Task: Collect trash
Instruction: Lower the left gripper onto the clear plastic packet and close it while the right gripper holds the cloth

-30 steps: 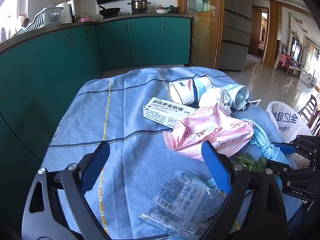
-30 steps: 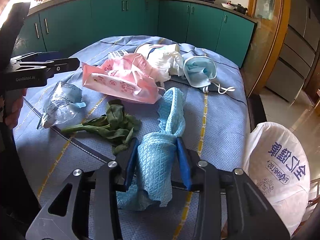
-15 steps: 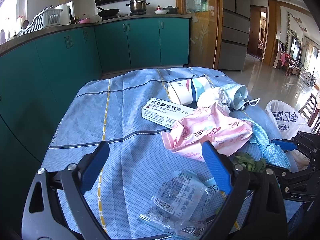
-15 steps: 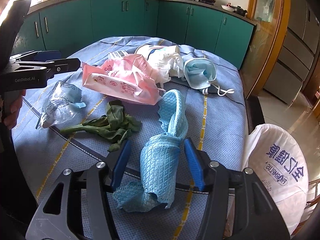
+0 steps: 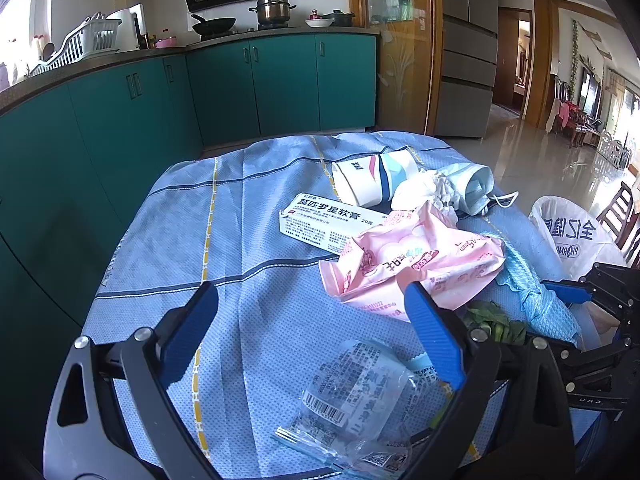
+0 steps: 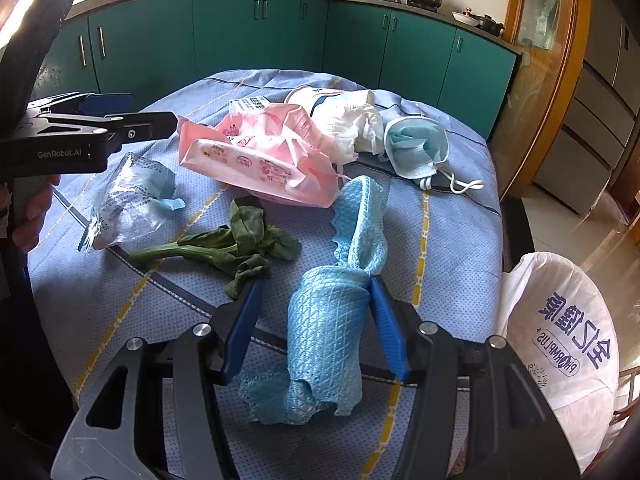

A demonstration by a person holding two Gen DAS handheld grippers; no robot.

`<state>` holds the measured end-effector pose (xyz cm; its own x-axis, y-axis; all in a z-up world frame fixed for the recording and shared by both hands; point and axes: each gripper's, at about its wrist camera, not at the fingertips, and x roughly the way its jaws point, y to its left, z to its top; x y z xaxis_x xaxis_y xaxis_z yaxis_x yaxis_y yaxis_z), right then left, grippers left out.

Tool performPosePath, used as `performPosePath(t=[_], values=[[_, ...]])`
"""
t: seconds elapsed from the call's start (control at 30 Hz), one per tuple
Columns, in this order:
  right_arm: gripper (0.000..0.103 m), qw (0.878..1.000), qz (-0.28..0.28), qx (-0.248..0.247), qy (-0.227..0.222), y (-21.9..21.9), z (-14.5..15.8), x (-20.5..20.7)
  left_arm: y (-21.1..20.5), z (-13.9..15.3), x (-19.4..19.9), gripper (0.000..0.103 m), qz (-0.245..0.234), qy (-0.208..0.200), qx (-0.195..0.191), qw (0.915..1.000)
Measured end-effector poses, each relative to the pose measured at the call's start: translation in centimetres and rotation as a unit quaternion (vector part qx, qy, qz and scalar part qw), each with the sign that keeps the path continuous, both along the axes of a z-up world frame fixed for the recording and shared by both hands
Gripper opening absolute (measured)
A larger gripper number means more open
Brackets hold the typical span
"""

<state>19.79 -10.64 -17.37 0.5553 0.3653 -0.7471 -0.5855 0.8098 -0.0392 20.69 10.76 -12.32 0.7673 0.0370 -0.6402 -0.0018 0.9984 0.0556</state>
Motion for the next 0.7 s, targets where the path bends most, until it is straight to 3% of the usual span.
performPosePath(t=[0.13,0.2,0.7], values=[[0.038,1.000,-0.001,0.006,-0.003,-0.2,0.3,0.0,0.0,0.0,0.0,0.094,0.000,0.000,0.000,1.0000],[0.037,1.000,-0.001,0.012,0.000,-0.4,0.3,0.1,0.0,0.0,0.0,0.094,0.001,0.000,0.000,1.0000],[0.035,0.999,-0.031,0.026,-0.004,-1.5,0.8,0.7,0.1,0.0,0.0,0.094,0.003,-0.003,-0.003,1.0000]])
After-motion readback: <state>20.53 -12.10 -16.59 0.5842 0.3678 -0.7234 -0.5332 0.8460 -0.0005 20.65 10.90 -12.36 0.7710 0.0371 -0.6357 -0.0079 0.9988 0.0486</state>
